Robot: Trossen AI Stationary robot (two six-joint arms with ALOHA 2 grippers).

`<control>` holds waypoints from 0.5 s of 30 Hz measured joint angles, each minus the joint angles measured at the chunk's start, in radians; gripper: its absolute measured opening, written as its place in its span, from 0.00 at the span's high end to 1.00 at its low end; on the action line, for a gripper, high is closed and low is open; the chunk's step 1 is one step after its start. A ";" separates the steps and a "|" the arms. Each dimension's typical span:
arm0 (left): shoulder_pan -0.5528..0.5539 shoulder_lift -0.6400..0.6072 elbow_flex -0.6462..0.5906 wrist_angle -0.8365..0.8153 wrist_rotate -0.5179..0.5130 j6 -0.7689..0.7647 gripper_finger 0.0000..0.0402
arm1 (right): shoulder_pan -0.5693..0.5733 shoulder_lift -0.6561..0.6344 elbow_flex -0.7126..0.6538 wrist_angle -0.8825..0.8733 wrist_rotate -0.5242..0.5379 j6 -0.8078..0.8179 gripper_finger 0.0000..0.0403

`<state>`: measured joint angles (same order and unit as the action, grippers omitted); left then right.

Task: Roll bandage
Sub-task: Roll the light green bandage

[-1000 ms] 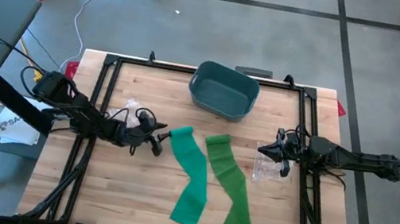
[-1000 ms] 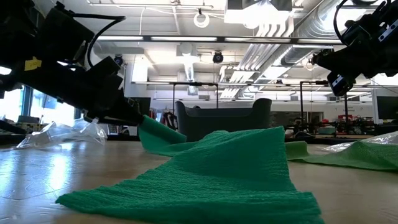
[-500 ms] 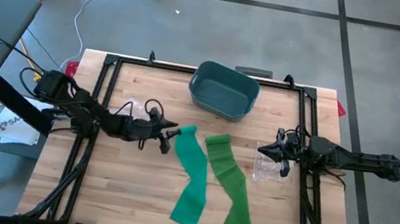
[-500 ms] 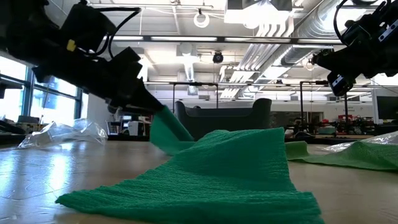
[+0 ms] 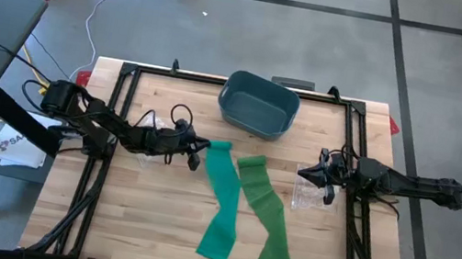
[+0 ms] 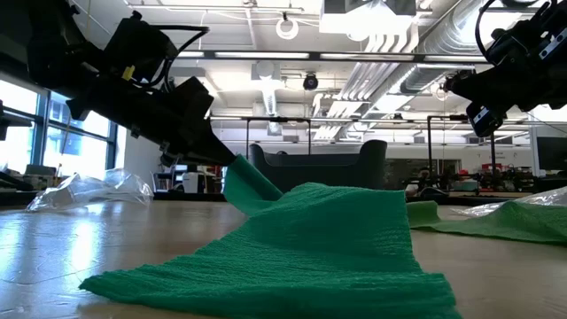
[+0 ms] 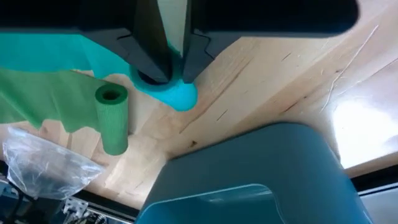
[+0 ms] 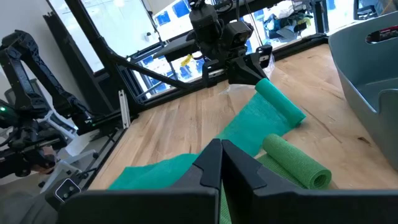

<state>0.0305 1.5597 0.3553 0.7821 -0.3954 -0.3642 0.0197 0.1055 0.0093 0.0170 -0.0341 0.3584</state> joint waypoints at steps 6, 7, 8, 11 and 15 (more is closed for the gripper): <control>0.015 0.000 0.000 0.023 0.020 0.018 0.99 | 0.000 0.000 0.000 0.000 0.000 0.000 1.00; 0.015 0.000 0.000 0.036 0.020 0.018 0.99 | 0.000 0.000 0.000 0.000 0.000 0.000 1.00; 0.015 -0.001 0.000 0.046 0.019 0.019 0.99 | 0.000 0.000 0.000 0.000 0.000 0.000 1.00; 0.015 -0.011 0.000 0.071 0.016 0.030 1.00 | 0.000 0.000 0.000 0.000 0.000 0.000 1.00; 0.015 -0.054 0.000 0.122 -0.005 0.103 1.00 | 0.000 0.000 0.000 0.000 0.000 0.000 1.00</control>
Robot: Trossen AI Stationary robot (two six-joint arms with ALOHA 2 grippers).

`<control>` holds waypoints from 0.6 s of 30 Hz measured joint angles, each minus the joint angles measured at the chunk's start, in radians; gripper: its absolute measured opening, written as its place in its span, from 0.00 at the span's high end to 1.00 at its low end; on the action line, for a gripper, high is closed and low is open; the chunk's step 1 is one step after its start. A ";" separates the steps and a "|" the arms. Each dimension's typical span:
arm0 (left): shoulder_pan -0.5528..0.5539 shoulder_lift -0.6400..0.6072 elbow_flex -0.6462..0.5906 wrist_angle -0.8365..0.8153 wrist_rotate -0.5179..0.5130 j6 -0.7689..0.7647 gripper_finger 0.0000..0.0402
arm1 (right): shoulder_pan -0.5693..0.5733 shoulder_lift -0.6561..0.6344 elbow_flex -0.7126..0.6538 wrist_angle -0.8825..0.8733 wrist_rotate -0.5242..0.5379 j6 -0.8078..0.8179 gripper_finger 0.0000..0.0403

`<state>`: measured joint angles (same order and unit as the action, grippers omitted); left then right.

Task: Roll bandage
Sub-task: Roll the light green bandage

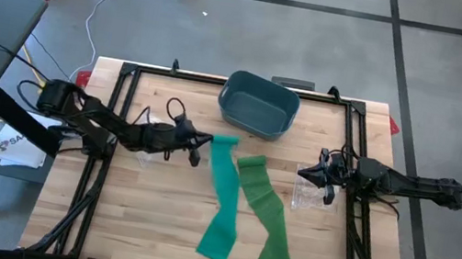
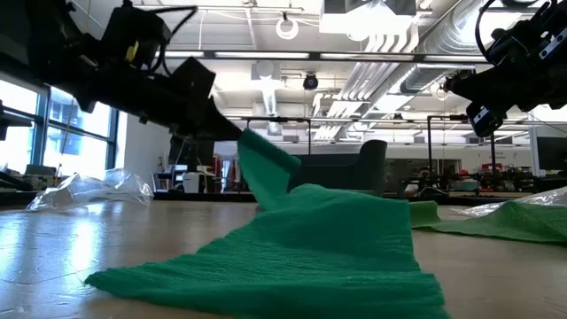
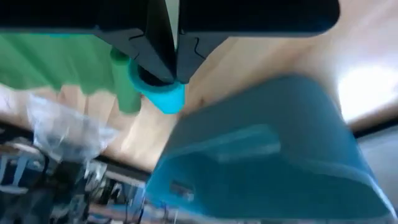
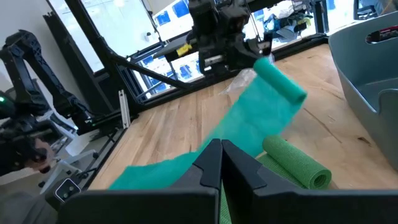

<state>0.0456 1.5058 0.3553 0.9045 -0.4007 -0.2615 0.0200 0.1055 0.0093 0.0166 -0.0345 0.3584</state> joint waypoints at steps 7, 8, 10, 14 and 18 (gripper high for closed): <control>0.019 -0.162 0.000 0.084 -0.015 0.198 1.00 | 0.000 0.000 0.000 0.000 0.000 0.000 1.00; 0.023 -0.190 0.000 0.094 -0.006 0.226 1.00 | 0.000 0.000 0.000 0.000 0.000 0.000 1.00; 0.032 -0.251 0.001 0.098 0.019 0.270 1.00 | 0.000 0.000 0.000 0.000 0.000 0.000 1.00; 0.027 -0.355 0.031 0.088 0.086 0.336 1.00 | 0.000 0.000 0.000 0.000 0.000 0.000 1.00; -0.011 -0.406 0.110 0.067 0.125 0.434 1.00 | 0.000 0.000 0.000 0.000 0.000 0.000 1.00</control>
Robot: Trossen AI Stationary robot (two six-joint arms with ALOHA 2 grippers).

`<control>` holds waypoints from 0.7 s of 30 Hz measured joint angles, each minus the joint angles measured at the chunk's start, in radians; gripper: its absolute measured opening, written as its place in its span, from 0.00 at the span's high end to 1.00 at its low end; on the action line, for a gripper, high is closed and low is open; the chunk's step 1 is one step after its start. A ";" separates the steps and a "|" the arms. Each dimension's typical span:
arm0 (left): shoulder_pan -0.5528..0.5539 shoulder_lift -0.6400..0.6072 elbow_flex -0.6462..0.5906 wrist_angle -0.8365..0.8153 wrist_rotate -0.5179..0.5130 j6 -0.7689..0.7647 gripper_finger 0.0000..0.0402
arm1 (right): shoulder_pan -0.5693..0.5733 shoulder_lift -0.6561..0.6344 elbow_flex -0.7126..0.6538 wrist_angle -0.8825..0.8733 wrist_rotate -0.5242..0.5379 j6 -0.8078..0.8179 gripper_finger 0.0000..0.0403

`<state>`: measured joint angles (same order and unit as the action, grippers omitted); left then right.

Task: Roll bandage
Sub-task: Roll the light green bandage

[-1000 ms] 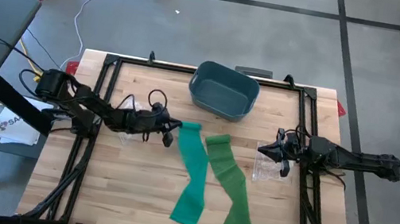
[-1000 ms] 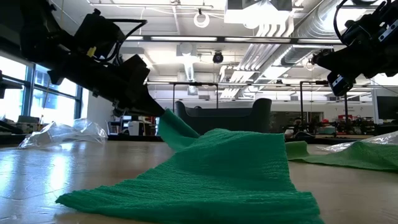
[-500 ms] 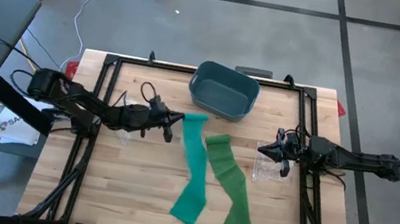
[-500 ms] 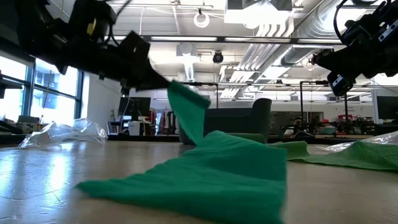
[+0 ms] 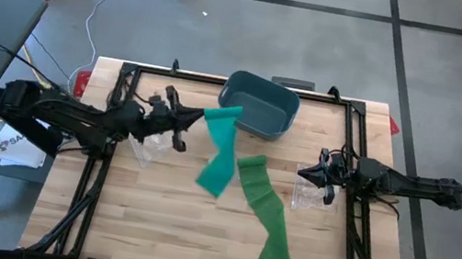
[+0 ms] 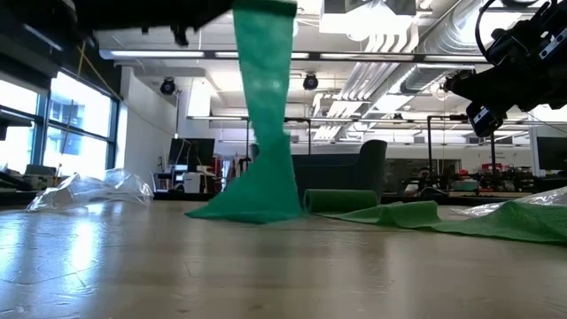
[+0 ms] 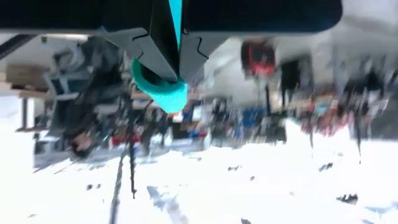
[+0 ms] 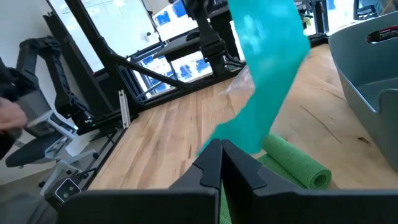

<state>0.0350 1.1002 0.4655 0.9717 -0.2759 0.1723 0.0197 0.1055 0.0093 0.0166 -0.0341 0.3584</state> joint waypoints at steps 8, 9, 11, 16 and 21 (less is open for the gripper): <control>-0.155 0.032 0.358 -0.440 -0.051 0.233 1.00 | 0.000 0.000 0.000 0.000 0.000 0.000 1.00; -0.183 0.042 0.406 -0.486 -0.075 0.255 1.00 | 0.000 0.000 0.000 0.000 0.000 0.000 1.00; -0.239 0.061 0.499 -0.572 -0.136 0.306 1.00 | 0.000 0.000 0.000 0.000 0.000 0.000 1.00; -0.373 0.112 0.695 -0.643 -0.257 0.428 1.00 | 0.000 0.000 0.000 0.000 0.000 0.000 1.00; -0.476 0.166 0.795 -0.630 -0.257 0.448 1.00 | 0.000 0.000 0.000 0.000 0.000 0.000 1.00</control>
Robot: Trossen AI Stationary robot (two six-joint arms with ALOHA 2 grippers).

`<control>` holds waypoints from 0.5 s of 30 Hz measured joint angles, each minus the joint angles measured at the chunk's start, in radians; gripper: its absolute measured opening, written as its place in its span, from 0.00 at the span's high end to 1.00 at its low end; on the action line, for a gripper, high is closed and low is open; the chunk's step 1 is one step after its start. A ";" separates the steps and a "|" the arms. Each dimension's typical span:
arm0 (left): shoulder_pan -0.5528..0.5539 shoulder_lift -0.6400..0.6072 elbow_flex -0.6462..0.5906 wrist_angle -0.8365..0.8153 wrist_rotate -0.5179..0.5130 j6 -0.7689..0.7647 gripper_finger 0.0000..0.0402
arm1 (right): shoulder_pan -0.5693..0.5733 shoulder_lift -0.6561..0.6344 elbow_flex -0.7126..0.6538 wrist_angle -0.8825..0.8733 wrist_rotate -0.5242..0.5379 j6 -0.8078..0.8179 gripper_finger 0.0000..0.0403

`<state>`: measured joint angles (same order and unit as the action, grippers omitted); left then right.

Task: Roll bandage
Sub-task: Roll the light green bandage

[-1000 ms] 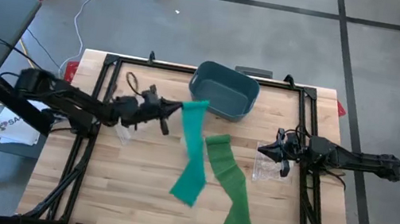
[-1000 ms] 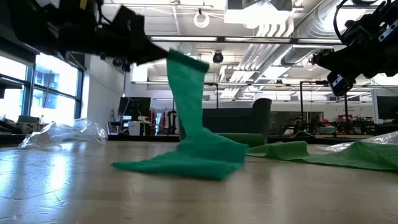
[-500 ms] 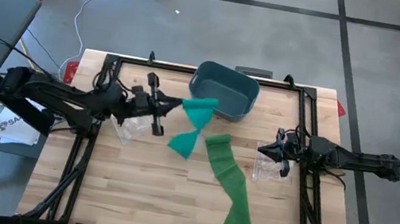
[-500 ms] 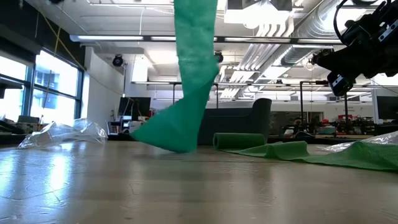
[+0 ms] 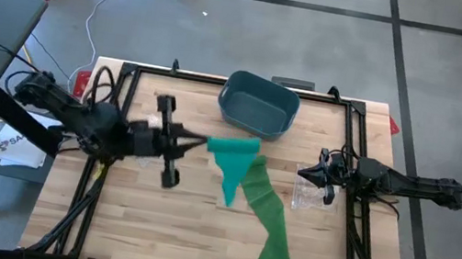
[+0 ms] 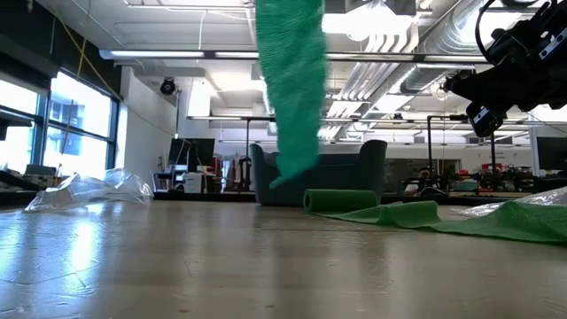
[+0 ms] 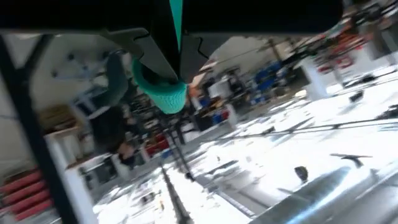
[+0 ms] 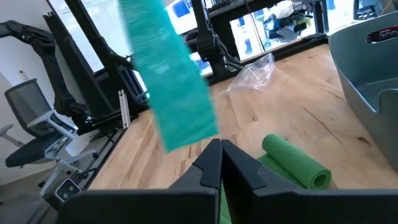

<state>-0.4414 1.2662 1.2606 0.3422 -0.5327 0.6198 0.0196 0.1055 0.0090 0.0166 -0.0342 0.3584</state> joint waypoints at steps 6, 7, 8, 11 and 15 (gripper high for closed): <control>-0.139 0.106 0.027 0.191 0.000 -0.009 1.00 | 0.000 0.000 0.000 0.000 0.000 0.000 1.00; -0.160 0.130 0.027 0.241 -0.001 0.005 1.00 | 0.000 0.000 0.000 0.000 0.000 0.000 1.00; -0.181 0.153 0.027 0.289 -0.012 0.028 1.00 | 0.000 0.000 0.000 0.000 0.000 0.000 1.00; -0.235 0.217 0.026 0.416 -0.135 0.168 1.00 | 0.000 0.000 0.000 0.000 0.000 0.000 1.00; -0.261 0.259 0.026 0.633 -0.485 0.406 1.00 | 0.000 0.000 0.000 0.000 0.000 0.000 1.00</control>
<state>-0.7028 1.5255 1.2868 0.9754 -1.0174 1.0259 0.0196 0.1055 0.0090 0.0170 -0.0341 0.3584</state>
